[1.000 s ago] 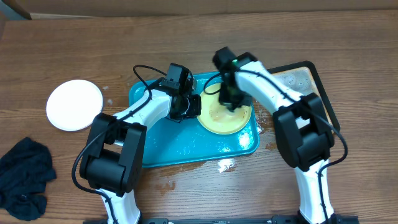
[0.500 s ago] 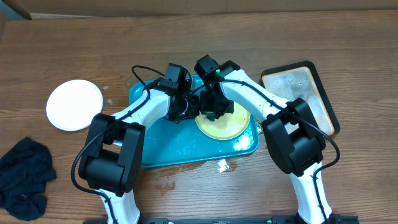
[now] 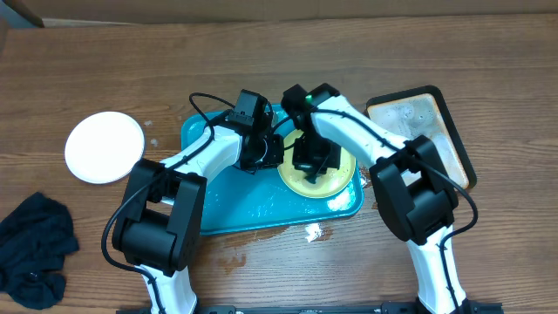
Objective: Clean dirty plates on tray and stack at the side
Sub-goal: 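Scrub the yellow plate with the sponge in the right gripper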
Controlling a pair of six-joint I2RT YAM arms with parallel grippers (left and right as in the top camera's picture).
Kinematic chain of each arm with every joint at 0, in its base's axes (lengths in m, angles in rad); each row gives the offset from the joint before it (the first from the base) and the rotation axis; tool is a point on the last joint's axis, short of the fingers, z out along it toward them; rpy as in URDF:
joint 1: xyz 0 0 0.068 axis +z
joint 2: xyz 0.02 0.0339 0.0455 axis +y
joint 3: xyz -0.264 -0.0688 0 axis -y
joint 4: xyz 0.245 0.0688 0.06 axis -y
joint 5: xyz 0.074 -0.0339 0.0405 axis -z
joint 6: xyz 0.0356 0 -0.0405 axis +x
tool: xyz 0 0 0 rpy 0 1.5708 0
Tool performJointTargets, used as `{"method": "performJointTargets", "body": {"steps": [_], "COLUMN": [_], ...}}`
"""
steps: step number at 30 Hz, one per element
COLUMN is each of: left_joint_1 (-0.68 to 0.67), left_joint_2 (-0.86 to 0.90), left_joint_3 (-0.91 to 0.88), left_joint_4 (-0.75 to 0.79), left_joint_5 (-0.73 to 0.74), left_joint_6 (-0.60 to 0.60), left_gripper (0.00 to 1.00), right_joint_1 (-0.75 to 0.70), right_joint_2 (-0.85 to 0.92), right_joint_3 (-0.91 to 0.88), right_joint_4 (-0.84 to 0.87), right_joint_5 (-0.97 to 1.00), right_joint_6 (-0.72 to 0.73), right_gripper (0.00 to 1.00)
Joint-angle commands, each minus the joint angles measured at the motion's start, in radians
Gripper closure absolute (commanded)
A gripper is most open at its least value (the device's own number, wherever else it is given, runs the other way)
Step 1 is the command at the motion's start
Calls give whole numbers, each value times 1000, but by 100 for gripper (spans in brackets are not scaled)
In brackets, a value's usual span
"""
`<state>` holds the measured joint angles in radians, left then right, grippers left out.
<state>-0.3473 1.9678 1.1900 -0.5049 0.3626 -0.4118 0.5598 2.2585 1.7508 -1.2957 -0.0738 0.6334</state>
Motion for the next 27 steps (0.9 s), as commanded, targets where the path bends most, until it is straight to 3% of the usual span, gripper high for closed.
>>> {"method": "performJointTargets", "body": {"steps": [1, 14, 22, 27], "left_joint_1": [-5, -5, -5, -5], "left_joint_2": [44, 44, 44, 44], "left_joint_3": [-24, -24, -24, -24], "left_joint_4": [-12, -23, -21, -22], "left_joint_5": [-56, -56, -65, -143], "left_joint_6": [-23, -18, -19, -58], "left_gripper": [96, 96, 96, 96], "right_joint_1": [-62, -117, -68, -31], "right_joint_2": [44, 44, 43, 43], "right_joint_3": [-22, -22, -21, -21], "right_joint_4": [3, 95, 230, 262], "right_joint_5": [129, 146, -111, -208], "right_joint_6": [52, 68, -67, -111], "right_gripper": [96, 96, 96, 96]}}
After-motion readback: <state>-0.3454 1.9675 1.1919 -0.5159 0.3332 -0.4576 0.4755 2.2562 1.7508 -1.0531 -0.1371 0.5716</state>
